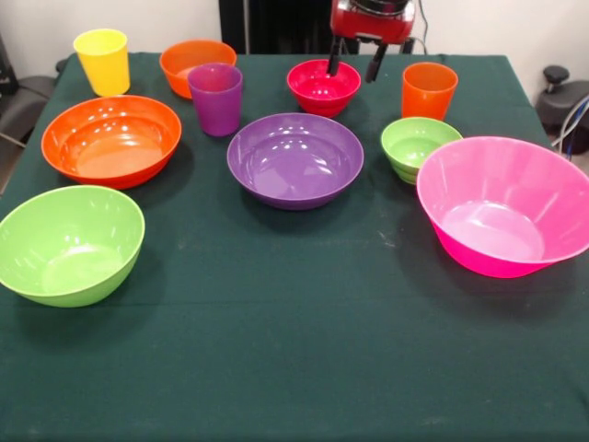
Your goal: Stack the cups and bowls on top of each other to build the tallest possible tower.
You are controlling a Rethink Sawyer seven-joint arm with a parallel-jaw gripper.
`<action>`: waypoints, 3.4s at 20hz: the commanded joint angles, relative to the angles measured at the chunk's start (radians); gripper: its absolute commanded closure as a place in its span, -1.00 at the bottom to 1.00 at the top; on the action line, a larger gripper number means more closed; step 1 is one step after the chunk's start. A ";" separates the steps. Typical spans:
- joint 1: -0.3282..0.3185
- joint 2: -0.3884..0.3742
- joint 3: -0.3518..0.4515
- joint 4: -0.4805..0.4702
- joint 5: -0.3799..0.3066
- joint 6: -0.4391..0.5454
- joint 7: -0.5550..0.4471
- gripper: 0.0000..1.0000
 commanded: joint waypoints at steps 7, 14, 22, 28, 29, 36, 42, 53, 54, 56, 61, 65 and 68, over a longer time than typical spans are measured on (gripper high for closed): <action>-0.046 0.145 0.092 -0.118 -0.049 -0.114 0.086 -1.00; -0.057 0.167 0.100 -0.128 -0.055 -0.138 0.084 -1.00; -0.062 0.162 0.105 -0.115 -0.060 -0.149 0.090 -1.00; -0.064 0.162 0.109 -0.106 -0.062 -0.162 0.097 -1.00; -0.065 0.160 0.110 -0.104 -0.061 -0.162 0.097 -1.00; -0.074 0.039 0.131 -0.010 -0.045 -0.073 0.100 -1.00; -0.073 -0.029 0.133 0.033 -0.036 -0.017 0.098 -1.00; -0.062 0.012 0.124 0.025 -0.040 -0.075 0.116 -1.00; -0.064 0.018 0.126 0.023 -0.041 -0.079 0.115 -1.00; -0.063 0.024 0.127 0.020 -0.041 -0.080 0.114 -1.00; -0.068 0.032 0.139 0.045 -0.042 -0.102 0.124 -1.00; -0.063 0.024 0.133 0.074 -0.050 -0.120 0.131 -1.00; -0.063 0.012 0.135 0.102 -0.051 -0.132 0.139 -1.00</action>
